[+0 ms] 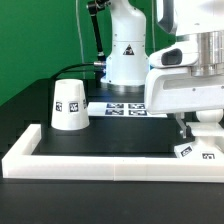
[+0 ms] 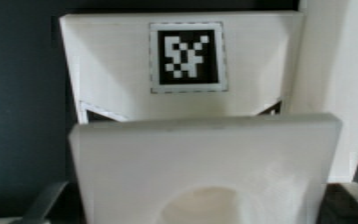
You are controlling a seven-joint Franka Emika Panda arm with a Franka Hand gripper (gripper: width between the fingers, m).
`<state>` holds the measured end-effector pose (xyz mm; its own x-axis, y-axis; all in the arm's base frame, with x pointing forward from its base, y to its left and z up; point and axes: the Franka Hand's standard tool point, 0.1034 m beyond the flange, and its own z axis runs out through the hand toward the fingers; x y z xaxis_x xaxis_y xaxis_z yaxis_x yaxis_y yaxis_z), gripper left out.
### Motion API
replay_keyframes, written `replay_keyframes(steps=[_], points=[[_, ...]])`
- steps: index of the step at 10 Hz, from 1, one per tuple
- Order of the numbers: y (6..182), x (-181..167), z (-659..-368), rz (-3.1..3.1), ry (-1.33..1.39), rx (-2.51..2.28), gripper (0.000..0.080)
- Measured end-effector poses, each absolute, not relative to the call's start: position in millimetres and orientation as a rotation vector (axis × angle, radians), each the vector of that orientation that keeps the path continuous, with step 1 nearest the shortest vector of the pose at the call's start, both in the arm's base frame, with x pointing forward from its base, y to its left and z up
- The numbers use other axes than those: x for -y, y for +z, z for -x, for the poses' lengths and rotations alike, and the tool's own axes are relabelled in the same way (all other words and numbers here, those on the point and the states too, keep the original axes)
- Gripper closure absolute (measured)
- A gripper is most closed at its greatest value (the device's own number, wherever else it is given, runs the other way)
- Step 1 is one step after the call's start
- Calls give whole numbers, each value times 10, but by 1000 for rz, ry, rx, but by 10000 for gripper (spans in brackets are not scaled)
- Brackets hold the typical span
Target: Assemble lamp
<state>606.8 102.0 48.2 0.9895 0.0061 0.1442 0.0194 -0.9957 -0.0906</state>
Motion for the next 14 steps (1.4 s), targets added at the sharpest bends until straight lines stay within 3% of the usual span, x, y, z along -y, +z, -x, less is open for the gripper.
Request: replay_keyframes(steps=[4, 5, 8, 14], points=[[482, -1018, -6105, 3040, -237, 27, 263], [488, -1020, -6107, 3040, -238, 35, 149], [539, -1030, -6080, 3040, -242, 51, 101], [721, -962, -5295, 3052, -167, -9, 101]])
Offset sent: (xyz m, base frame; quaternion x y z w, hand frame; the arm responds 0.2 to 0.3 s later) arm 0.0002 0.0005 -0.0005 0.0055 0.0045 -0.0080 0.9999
